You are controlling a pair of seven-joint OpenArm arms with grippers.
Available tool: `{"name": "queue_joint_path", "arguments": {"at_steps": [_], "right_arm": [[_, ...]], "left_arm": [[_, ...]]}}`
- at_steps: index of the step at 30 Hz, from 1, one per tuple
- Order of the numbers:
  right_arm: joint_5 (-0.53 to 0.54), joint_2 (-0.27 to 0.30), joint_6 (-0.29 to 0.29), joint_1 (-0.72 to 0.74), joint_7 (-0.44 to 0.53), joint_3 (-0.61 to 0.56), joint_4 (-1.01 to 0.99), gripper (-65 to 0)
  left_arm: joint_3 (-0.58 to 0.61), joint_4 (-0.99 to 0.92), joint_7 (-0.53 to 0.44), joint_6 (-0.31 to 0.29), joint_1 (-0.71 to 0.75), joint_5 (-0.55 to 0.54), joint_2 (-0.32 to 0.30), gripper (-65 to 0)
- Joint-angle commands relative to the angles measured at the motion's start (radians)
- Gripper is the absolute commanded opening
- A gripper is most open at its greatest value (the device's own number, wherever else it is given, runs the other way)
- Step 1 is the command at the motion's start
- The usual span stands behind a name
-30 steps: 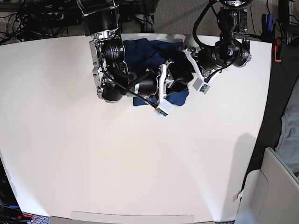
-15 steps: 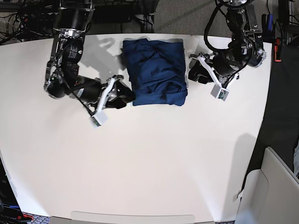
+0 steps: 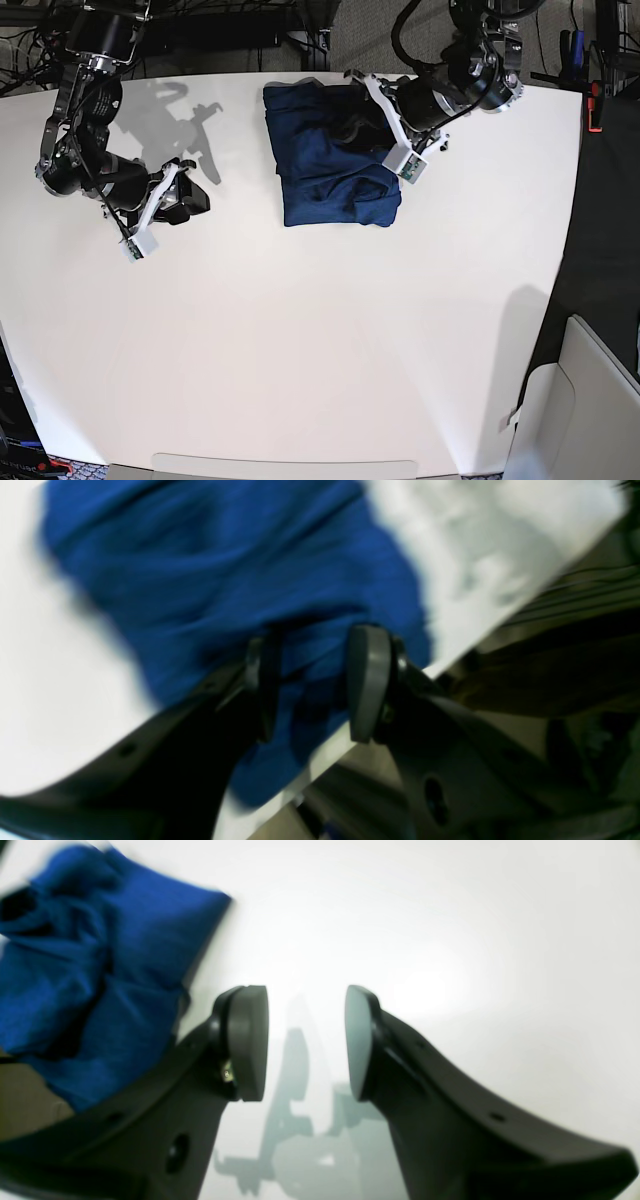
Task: Fold the T-shirt properly
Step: 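Release the shirt and pull both grippers back from the folded bundle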
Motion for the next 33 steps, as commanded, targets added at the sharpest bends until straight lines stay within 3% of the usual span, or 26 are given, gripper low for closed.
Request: {"name": "queue_joint_path", "arguments": {"at_steps": [1, 6, 17, 23, 28, 33], "right_arm": [[0.028, 0.0, 0.006, 0.008, 0.019, -0.016, 0.023, -39.6], [0.006, 0.002, 0.006, -0.003, 0.02, -0.116, 0.069, -39.6], [-0.139, -0.061, 0.006, 0.009, 0.034, -0.241, 0.067, -39.6], [-0.144, -0.061, 0.006, 0.014, 0.065, -0.241, 0.064, -39.6], [-0.145, -0.06, 0.006, 0.016, 0.066, -0.235, 0.044, -39.6], [-0.145, -0.06, 0.006, 0.014, 0.086, -0.24, 0.019, -39.6]], "left_arm": [[-0.003, 0.019, -0.034, 0.0, -0.004, -0.012, -0.007, -45.1], [0.02, 0.021, -0.057, 0.125, -0.003, -0.012, -0.007, -45.1], [0.026, 0.025, -0.06, 0.129, -0.003, -0.012, -0.005, -45.3], [0.02, 0.024, -0.06, 0.129, -0.004, -0.012, -0.005, -63.3], [0.014, 0.025, -0.058, 0.129, 0.0, -0.012, -0.011, -64.4], [-0.081, 0.025, -0.055, 0.129, 0.029, -0.012, -0.011, -64.4]]}}
